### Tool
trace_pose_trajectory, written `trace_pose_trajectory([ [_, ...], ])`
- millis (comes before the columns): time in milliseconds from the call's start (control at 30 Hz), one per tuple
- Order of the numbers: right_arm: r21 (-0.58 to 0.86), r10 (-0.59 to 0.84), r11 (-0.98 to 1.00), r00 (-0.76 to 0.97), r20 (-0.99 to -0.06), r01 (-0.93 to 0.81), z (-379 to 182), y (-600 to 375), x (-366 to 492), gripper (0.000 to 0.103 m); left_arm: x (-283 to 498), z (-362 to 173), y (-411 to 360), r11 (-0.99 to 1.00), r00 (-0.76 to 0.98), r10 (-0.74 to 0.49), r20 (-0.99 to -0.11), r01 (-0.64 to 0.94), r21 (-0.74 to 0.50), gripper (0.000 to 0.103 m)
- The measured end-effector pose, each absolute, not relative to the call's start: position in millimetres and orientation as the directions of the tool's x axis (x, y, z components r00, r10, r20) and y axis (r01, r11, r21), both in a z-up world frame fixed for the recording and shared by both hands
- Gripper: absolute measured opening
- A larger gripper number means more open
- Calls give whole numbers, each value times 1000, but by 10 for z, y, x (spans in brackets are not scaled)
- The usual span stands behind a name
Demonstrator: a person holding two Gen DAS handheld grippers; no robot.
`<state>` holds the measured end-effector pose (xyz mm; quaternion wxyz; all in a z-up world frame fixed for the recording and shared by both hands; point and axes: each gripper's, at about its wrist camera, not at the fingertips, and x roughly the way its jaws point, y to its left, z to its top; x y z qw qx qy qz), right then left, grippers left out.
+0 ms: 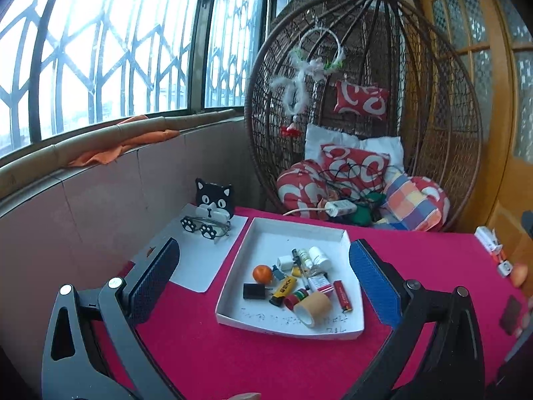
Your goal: Organize rigid objects
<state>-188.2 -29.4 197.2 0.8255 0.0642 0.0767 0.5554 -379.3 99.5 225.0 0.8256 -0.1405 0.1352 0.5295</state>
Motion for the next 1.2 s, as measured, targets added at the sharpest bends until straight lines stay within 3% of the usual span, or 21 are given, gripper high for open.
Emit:
trace_pose_trajectory([
  [233,214,919,374,392,48,-903,2188,-689,-1988,103,-3886,2369,837,397,404,848,-342,-913,-95,103],
  [533,245,917,390,399,-12,-888,2095,-669,-1940,103,-3895,2205,849,383,386,832,-397,-919,-92,103],
  [1200,262,912,403,410,-28,-877,2062,-636,-1940,103,-3850,2139,949,396,401,808,-432,-912,-106,103],
])
